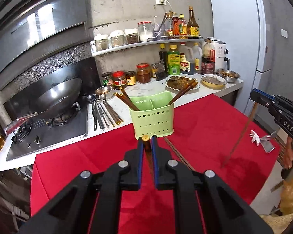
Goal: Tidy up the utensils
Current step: 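Raise both held chopsticks upright above the green holder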
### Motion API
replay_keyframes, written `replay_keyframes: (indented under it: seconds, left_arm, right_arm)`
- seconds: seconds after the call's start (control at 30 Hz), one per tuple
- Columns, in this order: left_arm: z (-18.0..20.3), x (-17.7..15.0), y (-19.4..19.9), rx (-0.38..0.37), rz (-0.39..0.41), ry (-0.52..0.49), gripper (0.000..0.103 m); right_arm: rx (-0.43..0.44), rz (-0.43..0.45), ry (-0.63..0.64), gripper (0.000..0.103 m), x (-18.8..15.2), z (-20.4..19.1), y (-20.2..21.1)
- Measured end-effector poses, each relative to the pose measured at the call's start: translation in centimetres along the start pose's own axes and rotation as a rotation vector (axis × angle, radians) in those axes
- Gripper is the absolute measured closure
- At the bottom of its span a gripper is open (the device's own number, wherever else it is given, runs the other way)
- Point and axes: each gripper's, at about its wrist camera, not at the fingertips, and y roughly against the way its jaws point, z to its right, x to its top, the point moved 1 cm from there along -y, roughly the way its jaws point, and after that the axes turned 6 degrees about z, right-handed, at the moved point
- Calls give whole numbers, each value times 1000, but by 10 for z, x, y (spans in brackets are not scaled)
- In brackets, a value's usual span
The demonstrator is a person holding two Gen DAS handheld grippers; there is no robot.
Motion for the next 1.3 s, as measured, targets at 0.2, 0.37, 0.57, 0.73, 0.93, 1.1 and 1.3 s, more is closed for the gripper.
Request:
replay_keyframes:
  seconds: [0.2, 0.37, 0.57, 0.73, 0.93, 1.1, 1.3]
  left_arm:
    - [6, -38, -26, -12, -98, 21, 95]
    - [2, -59, -34, -6, -119, 60, 96]
    - [3, -74, -38, -9, -134, 79, 96]
    - [1, -65, -26, 10, -97, 81, 96]
    - [-10, -39, -10, 27, -25, 100, 96]
    - [-25, 3, -3, 30, 66, 118, 96]
    - [-26, 69, -3, 35, 196, 101, 96]
  right_arm:
    - [5, -104, 12, 96, -38, -5, -14]
    - [-6, -144, 19, 96, -58, -10, -13]
    - [-17, -151, 23, 96, -64, -14, -7]
    - [-20, -112, 18, 96, -53, -12, -1]
    - [-11, -88, 14, 96, -29, -13, -16]
    - [-17, 13, 6, 96, 24, -5, -27]
    - [-30, 133, 33, 96, 95, 2, -51]
